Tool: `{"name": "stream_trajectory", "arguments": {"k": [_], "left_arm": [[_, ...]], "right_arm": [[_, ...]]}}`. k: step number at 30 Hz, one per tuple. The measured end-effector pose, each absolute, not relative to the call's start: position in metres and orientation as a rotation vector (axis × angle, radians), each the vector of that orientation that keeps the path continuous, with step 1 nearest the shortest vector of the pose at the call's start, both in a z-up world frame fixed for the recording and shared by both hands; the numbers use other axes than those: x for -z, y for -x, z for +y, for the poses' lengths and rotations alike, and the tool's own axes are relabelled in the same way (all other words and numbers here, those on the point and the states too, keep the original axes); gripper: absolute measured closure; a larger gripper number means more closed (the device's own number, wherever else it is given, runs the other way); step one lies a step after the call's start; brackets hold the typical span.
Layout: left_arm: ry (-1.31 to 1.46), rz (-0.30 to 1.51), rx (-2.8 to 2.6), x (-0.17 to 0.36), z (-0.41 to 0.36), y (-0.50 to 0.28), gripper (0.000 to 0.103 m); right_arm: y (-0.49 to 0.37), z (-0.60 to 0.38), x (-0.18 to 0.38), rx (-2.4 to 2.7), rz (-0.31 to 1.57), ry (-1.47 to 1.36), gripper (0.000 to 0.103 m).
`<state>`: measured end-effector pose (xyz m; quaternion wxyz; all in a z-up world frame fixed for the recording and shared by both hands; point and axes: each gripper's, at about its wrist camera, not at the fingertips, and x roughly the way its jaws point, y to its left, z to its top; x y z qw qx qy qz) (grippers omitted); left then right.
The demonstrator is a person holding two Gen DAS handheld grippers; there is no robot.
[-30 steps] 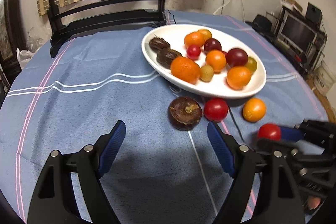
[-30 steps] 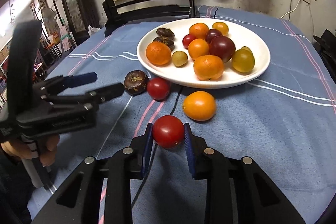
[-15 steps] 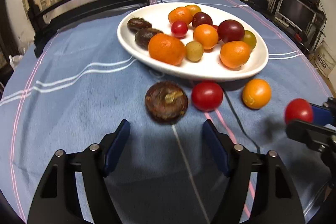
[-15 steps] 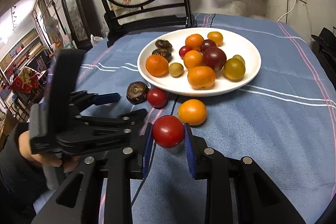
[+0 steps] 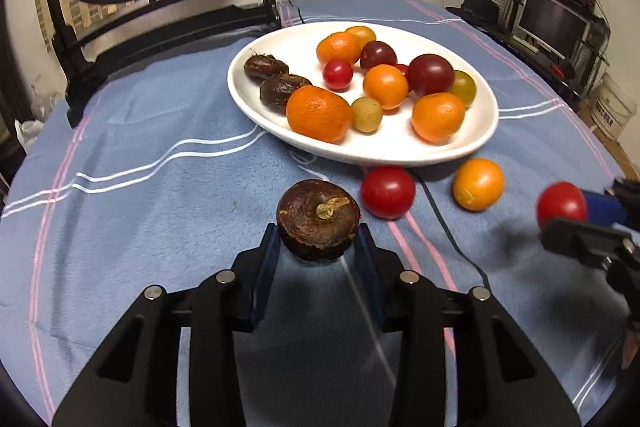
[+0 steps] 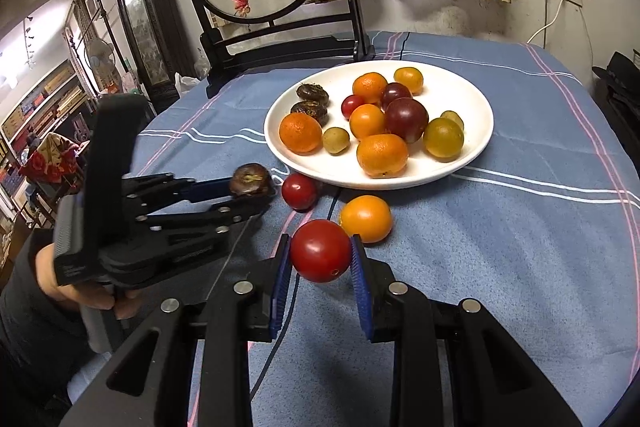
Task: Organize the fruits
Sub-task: 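Place a cherry tomato with the right tool while the left tool places a dark plum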
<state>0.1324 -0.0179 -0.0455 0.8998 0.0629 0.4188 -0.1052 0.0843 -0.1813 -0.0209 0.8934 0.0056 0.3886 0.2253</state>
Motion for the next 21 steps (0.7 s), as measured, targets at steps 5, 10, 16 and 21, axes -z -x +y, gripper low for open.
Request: {"name": "stream_trajectory", "arguments": {"k": [5, 10, 16, 21], "left_arm": [[-0.123, 0.825, 0.230, 0.026, -0.015, -0.120, 0.065], [-0.124, 0.772, 0.261, -0.002, -0.024, -0.126, 0.065], [-0.084, 0.758, 0.247, -0.022, -0.038, -0.171, 0.065], [-0.065, 0.796, 0.210, -0.013, -0.046, -0.211, 0.065]], "right_arm": [[-0.083, -0.184, 0.016, -0.469, 0.778, -0.036, 0.074], [-0.094, -0.190, -0.004, -0.452, 0.732, -0.062, 0.074], [-0.144, -0.179, -0.022, -0.410, 0.696, 0.037, 0.074], [-0.188, -0.175, -0.012, -0.379, 0.722, 0.022, 0.074]]}}
